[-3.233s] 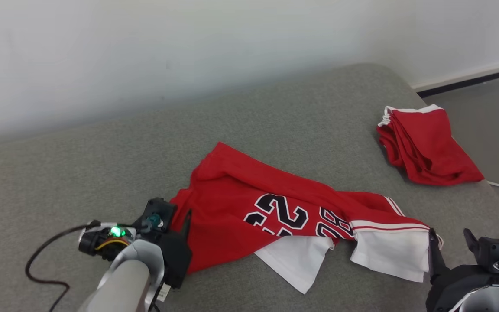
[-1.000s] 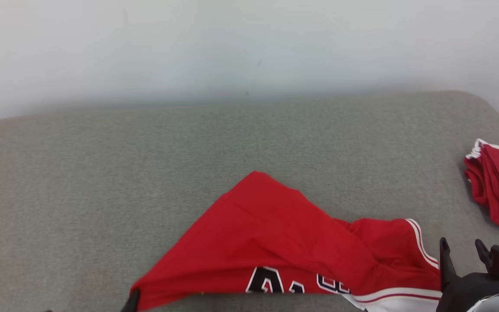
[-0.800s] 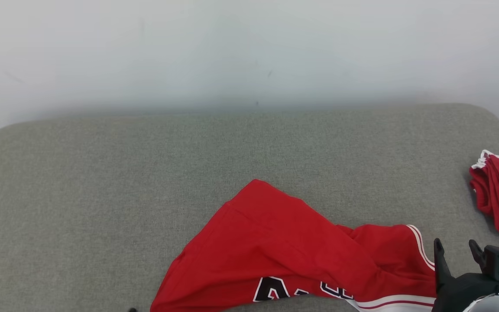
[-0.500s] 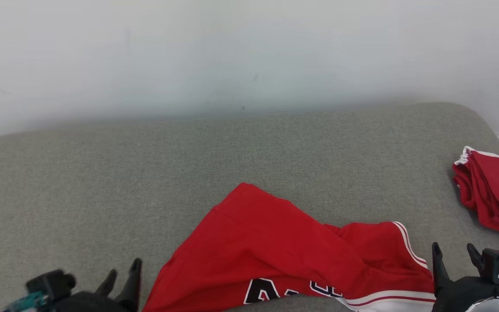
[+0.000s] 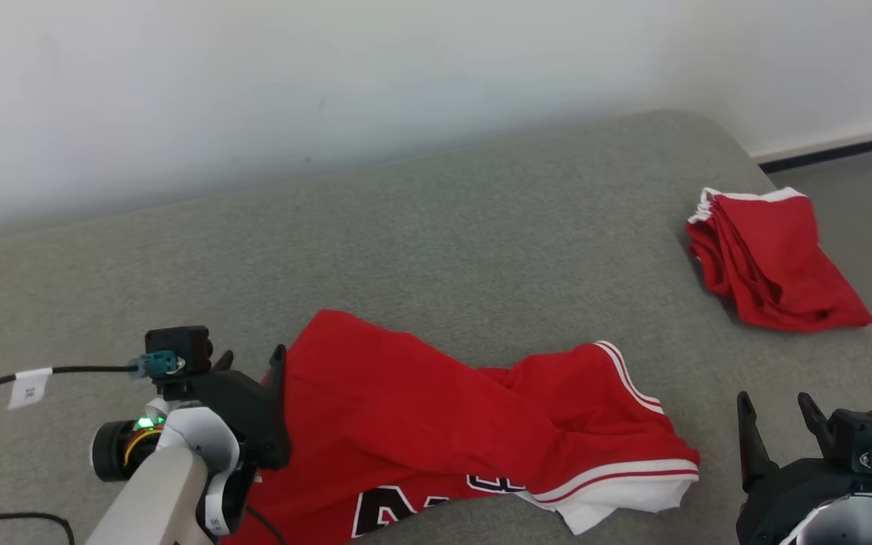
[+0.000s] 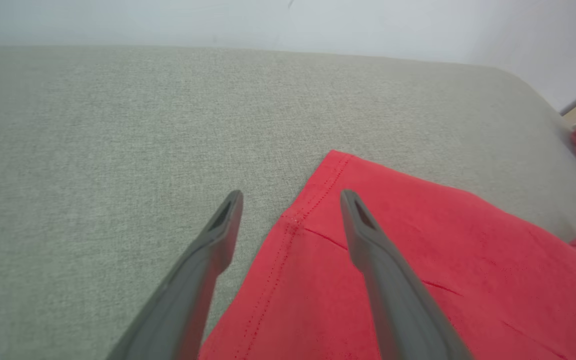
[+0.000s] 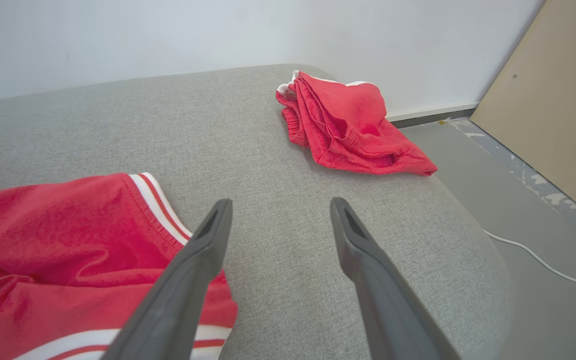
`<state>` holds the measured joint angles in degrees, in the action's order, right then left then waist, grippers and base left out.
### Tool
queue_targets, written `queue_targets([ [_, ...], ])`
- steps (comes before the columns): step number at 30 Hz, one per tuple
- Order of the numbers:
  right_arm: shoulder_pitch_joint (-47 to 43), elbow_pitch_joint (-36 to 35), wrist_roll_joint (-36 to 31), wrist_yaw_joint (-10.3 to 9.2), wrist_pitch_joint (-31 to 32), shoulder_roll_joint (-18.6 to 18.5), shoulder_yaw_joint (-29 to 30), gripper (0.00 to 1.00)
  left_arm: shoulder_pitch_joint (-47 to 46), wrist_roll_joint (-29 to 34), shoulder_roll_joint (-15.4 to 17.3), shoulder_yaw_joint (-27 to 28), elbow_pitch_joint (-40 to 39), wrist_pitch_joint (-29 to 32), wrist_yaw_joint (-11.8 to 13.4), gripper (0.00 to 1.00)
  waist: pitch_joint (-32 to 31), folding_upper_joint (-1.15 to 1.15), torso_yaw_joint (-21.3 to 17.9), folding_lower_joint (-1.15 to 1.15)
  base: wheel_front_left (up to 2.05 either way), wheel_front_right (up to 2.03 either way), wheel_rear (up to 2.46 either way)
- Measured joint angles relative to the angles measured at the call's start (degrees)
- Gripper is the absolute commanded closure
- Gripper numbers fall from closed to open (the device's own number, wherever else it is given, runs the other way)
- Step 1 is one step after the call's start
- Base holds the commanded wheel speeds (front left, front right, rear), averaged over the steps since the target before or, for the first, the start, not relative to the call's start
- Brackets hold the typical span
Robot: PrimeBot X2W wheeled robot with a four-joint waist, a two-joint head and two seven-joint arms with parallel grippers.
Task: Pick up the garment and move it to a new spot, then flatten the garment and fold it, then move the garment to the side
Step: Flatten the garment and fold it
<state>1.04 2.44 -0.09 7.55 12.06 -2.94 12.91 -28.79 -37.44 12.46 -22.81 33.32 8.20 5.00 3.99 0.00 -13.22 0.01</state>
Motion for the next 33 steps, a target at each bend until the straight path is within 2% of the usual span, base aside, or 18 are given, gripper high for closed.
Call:
queue_targets([
  [6,0.42,1.15,0.96,0.00,-1.51,0.00,0.48,0.00,-5.31,3.05,1.62,-1.38,8.36,-0.03,0.91,0.00,3.60,0.00,-5.65,0.00,0.00,0.00,0.00],
  [10,0.80,1.69,0.99,0.00,-1.99,0.02,0.86,0.00,-5.78,3.83,1.99,-2.87,10.77,2.14,1.07,0.00,5.50,0.00,-7.68,0.00,0.00,0.00,0.00],
  [11,0.88,1.79,1.02,0.00,-2.01,0.02,0.96,0.00,-6.02,3.83,2.08,-3.03,11.12,2.68,1.01,0.05,5.88,0.00,-8.01,0.00,0.00,0.00,0.00],
  [12,1.02,1.90,1.04,0.00,-2.05,0.02,0.90,0.00,-6.54,3.87,2.15,-3.32,11.46,3.12,0.96,0.20,6.19,0.00,-8.28,0.00,0.00,0.00,0.00],
  [13,1.15,2.00,1.11,0.00,-2.08,0.02,0.78,0.00,-6.98,3.97,2.14,-3.47,11.74,3.64,0.64,0.49,6.45,0.00,-8.48,0.00,0.00,0.00,0.00],
  [14,1.28,2.05,1.11,0.00,-2.16,0.02,0.60,0.00,-7.19,3.97,2.09,-3.63,11.88,3.98,0.41,0.95,6.63,0.00,-8.62,0.00,0.00,0.00,0.00],
  [15,1.36,2.09,1.12,0.00,-2.33,0.02,0.42,0.00,-7.34,3.97,2.01,-3.86,11.92,3.97,-0.11,1.00,6.71,0.00,-8.64,0.00,0.00,0.00,0.00],
  [20,1.38,1.82,1.11,0.00,-2.43,0.04,0.87,0.00,-7.76,3.24,0.93,-3.90,10.68,1.78,-2.09,1.00,6.60,0.01,-7.42,0.00,0.00,0.00,0.00],
  [24,1.19,0.94,0.97,0.00,-2.11,0.04,1.35,0.00,-7.82,1.00,2.20,-0.92,7.36,-1.55,-3.53,1.00,6.23,0.01,-5.35,0.00,0.00,0.00,0.00],
  [28,0.82,0.32,0.69,0.00,-1.40,0.03,1.26,0.00,-6.54,-1.01,5.49,2.31,2.76,-4.41,-3.47,1.00,5.60,0.00,-2.88,0.00,0.00,0.00,0.00],
  [33,0.05,0.12,0.33,0.00,0.48,0.07,-0.36,0.00,-1.24,-2.47,7.86,5.10,-2.56,-6.04,-1.62,1.00,4.53,0.00,0.42,-0.01,0.00,0.00,0.00],
])
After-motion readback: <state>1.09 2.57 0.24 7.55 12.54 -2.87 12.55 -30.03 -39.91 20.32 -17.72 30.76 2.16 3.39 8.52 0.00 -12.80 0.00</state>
